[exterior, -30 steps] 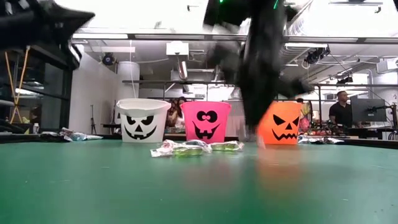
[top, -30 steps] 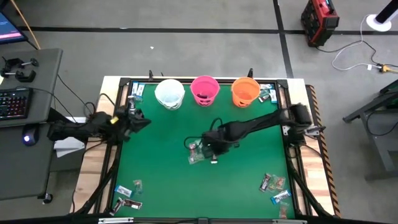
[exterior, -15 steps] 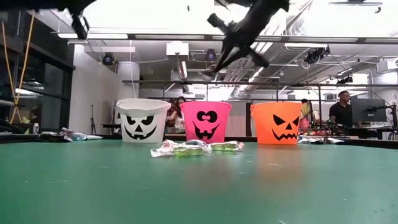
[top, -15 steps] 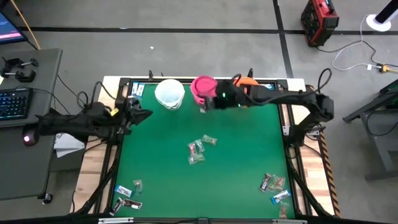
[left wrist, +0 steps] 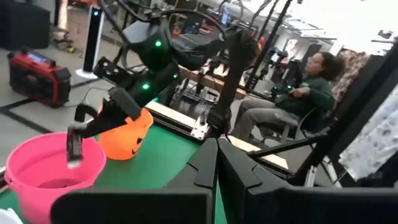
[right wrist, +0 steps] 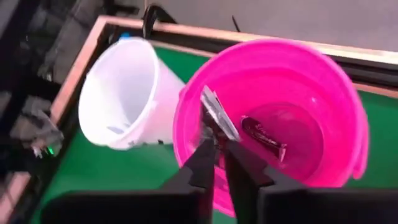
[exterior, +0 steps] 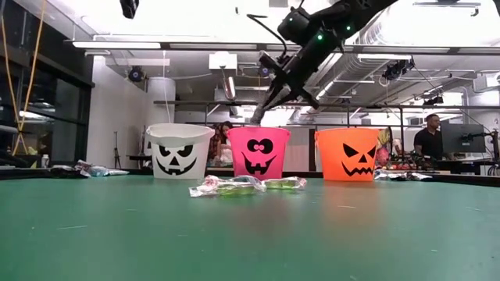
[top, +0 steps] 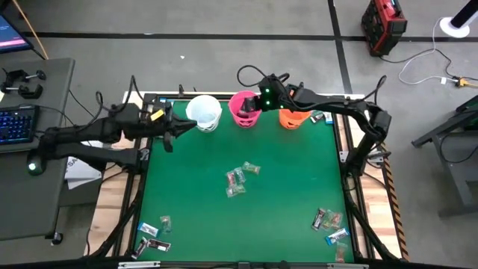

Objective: Sort candy by brand, put in halloween buckets
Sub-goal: Put the brown chocolate into the pink bucket

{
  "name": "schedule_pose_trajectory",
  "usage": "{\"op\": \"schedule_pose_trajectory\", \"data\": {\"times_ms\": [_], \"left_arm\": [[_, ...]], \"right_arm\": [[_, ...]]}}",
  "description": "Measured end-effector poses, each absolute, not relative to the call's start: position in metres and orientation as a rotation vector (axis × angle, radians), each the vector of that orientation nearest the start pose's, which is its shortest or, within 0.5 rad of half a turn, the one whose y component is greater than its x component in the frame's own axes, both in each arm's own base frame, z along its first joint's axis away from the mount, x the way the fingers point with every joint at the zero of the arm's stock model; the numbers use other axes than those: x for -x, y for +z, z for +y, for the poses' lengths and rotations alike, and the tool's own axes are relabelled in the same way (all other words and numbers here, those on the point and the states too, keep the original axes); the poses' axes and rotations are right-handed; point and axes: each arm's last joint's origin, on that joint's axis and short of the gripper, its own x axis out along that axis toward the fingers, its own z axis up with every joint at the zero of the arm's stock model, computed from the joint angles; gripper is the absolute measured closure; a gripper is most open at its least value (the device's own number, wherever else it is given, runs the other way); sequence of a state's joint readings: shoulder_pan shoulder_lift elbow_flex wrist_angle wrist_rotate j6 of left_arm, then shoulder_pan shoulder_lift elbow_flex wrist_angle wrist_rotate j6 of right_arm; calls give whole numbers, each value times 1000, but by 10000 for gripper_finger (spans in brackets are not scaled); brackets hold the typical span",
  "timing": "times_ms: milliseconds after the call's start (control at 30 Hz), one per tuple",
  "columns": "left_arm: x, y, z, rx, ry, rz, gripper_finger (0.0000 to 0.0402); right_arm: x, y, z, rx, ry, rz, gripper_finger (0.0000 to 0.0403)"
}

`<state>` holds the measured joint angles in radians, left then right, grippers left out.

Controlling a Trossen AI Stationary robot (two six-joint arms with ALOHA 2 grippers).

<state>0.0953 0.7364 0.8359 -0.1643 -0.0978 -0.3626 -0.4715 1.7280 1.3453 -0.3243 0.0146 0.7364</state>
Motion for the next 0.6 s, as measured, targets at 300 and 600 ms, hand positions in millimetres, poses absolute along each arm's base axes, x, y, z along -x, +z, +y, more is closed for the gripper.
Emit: {"op": "schedule_pose_trajectory", "data": {"times_ms": [300, 600], "left_arm": [[-174, 359, 17, 411, 180, 23, 400], [-203, 349, 17, 476, 180, 37, 372]], "right_arm": [[-330, 283, -173, -782, -462, 553, 202], [-272, 323, -60, -697, -139, 1009, 176]]}}
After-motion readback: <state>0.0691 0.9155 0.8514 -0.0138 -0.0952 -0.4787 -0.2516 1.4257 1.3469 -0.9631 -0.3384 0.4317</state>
